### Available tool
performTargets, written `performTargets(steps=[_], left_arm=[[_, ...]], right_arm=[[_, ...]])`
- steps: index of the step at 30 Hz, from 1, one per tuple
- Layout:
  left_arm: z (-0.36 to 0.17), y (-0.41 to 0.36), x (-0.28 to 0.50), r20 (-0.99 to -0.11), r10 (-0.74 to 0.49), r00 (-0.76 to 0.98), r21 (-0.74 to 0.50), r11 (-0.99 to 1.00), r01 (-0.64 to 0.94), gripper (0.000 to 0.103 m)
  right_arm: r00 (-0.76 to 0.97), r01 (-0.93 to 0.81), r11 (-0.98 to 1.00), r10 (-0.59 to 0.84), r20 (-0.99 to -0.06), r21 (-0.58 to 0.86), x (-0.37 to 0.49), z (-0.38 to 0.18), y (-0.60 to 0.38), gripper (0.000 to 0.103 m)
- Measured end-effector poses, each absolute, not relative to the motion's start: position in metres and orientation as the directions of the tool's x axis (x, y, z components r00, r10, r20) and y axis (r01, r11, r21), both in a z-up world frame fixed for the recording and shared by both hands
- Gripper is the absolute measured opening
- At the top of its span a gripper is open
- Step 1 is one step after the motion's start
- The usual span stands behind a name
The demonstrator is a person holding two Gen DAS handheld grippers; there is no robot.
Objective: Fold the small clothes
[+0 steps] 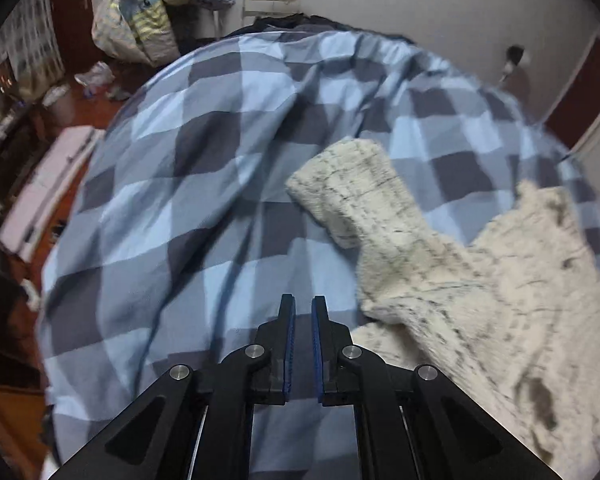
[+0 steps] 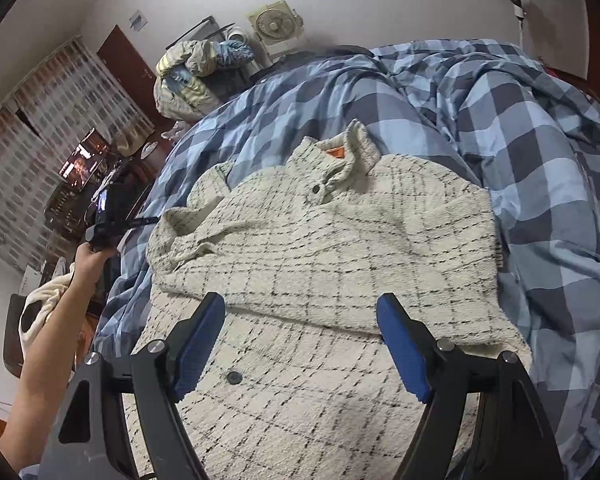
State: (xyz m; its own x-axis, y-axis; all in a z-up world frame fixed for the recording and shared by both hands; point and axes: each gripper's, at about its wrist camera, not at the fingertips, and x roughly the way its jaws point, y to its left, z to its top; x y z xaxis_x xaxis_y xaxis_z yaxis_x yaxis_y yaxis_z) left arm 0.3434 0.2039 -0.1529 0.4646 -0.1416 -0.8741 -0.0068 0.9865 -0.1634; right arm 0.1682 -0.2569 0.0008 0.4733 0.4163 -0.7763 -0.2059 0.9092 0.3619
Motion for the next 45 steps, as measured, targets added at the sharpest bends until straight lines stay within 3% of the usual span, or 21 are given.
performTargets(steps=[3,6,8,9,12,15,19,24,28,30,39,40,43,45], left_arm=[[-0.149,0.204,0.338,-0.848,-0.231,0.478,-0.234,0.971,0.054,0.008],[-0.147,0.197,0.341,-0.833,-0.268,0.484,-0.268,0.961,0.071,0.028],[-0.145,0.185,0.342,-0.826,-0.281,0.489,-0.253,0.959,0.124,0.101],[-0.145,0.180,0.344,-0.823,-0.264,0.503,-0.228,0.965,0.133,0.103],[-0.144,0.168,0.352,-0.801,-0.226,0.554,-0.188,0.974,0.125,0.103],[-0.149,0.173,0.362,-0.764,-0.325,0.558,-0.346,0.935,0.070,0.103],[-0.170,0.169,0.388,-0.814,-0.307,0.493,-0.383,0.922,-0.059,0.103],[-0.194,0.171,0.410,-0.774,-0.442,0.454,-0.543,0.832,-0.115,0.103],[-0.226,0.181,0.433,-0.890,-0.353,0.290,-0.442,0.824,-0.354,0.098],[-0.235,0.182,0.441,-0.885,-0.369,0.284,-0.454,0.816,-0.357,0.084],[-0.245,0.179,0.470,-0.869,-0.340,0.360,-0.458,0.828,-0.324,0.083],[-0.245,0.179,0.472,-0.862,-0.346,0.370,-0.465,0.830,-0.308,0.078],[-0.249,0.175,0.476,-0.809,-0.445,0.383,-0.552,0.799,-0.239,0.048],[-0.248,0.169,0.474,-0.791,-0.469,0.393,-0.573,0.792,-0.209,0.035]], right_arm=[[0.477,-0.209,0.912,0.409,-0.778,0.352,0.166,0.004,-0.255,0.075],[0.481,-0.201,0.913,0.407,-0.776,0.354,0.165,0.008,-0.255,0.075],[0.485,-0.199,0.914,0.406,-0.774,0.355,0.165,0.010,-0.254,0.075],[0.487,-0.198,0.915,0.402,-0.775,0.351,0.165,0.010,-0.253,0.075],[0.483,-0.204,0.919,0.394,-0.782,0.337,0.165,0.009,-0.250,0.075],[0.477,-0.200,0.920,0.391,-0.787,0.336,0.166,0.006,-0.250,0.075],[0.467,-0.182,0.916,0.400,-0.789,0.357,0.171,0.001,-0.253,0.075],[0.454,-0.184,0.921,0.389,-0.801,0.343,0.179,-0.002,-0.252,0.075],[0.441,-0.174,0.922,0.387,-0.810,0.346,0.187,-0.009,-0.255,0.075],[0.432,-0.163,0.920,0.392,-0.812,0.357,0.192,-0.014,-0.258,0.075],[0.394,-0.122,0.917,0.397,-0.829,0.381,0.214,-0.037,-0.262,0.075],[0.392,-0.121,0.916,0.399,-0.829,0.384,0.216,-0.038,-0.262,0.075],[0.398,-0.114,0.914,0.400,-0.825,0.388,0.219,-0.041,-0.262,0.075],[0.403,-0.109,0.910,0.409,-0.819,0.401,0.220,-0.042,-0.262,0.075]])
